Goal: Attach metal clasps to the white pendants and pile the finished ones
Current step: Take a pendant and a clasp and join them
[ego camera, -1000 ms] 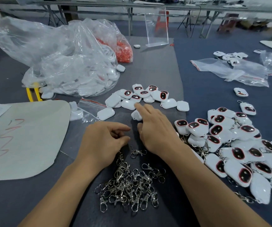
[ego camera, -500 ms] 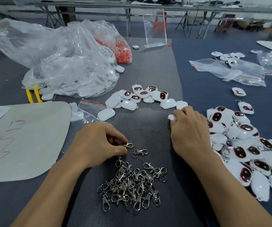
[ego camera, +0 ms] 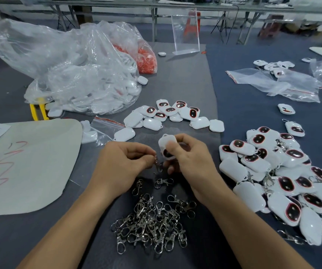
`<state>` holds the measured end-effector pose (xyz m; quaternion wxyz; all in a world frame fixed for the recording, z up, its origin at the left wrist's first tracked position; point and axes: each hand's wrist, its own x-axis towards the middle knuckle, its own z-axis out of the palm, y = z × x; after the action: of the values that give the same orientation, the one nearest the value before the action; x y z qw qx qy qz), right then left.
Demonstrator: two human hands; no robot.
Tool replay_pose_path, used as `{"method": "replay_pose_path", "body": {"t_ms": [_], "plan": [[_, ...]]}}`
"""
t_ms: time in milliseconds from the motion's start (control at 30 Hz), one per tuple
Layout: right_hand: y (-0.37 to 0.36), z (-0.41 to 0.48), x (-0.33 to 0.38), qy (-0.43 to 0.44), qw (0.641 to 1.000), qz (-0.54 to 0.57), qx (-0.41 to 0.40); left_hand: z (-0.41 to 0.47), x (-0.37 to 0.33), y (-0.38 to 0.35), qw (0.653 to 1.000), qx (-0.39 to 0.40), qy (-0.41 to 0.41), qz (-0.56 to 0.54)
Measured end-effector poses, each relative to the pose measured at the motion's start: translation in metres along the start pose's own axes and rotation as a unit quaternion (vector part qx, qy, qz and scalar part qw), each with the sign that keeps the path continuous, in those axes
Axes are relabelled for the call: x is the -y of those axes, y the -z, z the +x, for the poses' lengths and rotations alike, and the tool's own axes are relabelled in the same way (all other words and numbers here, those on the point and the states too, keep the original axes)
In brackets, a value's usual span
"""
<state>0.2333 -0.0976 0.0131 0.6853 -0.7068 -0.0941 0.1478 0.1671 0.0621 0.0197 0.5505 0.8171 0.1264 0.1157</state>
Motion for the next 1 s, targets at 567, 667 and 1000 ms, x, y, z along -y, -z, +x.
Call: {"method": "replay_pose_path", "body": {"t_ms": [567, 667, 1000], "plan": [[0.002, -0.006, 0.0, 0.068, 0.995, -0.031, 0.059, -0.003, -0.003, -0.007, 0.997, -0.021, -0.038, -0.065], [0.002, -0.007, 0.002, 0.066, 0.996, -0.01, 0.052, -0.003, -0.004, -0.007, 0.997, -0.007, -0.031, -0.074], [0.002, -0.008, 0.005, 0.044, 0.996, 0.009, 0.075, -0.007, -0.009, -0.009, 0.997, -0.011, -0.053, -0.06]]}}
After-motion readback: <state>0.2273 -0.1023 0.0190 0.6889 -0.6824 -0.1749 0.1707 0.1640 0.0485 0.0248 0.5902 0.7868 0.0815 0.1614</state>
